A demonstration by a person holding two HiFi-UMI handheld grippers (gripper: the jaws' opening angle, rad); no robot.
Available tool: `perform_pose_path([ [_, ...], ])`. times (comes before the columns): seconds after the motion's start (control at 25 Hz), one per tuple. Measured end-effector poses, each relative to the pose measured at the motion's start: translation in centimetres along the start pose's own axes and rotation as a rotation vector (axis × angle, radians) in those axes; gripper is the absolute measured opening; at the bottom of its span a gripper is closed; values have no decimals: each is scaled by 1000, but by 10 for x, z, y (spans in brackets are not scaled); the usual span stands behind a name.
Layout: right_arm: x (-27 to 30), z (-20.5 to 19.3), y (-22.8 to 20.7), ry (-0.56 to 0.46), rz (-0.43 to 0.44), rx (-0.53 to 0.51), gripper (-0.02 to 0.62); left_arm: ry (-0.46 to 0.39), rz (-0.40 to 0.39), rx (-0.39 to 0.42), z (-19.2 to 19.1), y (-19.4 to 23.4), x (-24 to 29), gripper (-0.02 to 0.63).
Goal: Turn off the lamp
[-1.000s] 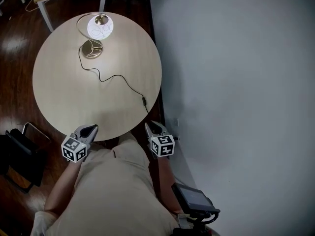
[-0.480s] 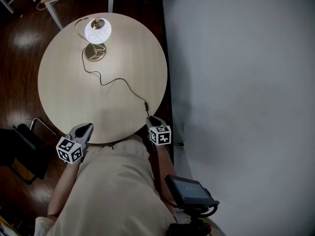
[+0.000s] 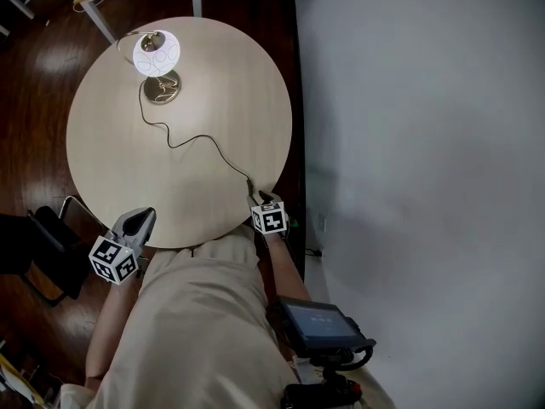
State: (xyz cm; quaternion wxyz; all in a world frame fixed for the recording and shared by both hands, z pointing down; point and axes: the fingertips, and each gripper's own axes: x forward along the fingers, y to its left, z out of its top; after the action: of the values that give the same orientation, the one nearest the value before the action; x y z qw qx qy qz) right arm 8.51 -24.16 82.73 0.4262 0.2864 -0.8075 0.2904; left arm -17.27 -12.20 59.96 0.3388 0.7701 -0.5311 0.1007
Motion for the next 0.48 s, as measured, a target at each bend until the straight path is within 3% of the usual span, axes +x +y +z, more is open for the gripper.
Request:
perform_pose_path([
  [0.48, 76, -25, -14, 107, 13, -37, 153, 19, 138, -80, -14, 14, -16, 0],
])
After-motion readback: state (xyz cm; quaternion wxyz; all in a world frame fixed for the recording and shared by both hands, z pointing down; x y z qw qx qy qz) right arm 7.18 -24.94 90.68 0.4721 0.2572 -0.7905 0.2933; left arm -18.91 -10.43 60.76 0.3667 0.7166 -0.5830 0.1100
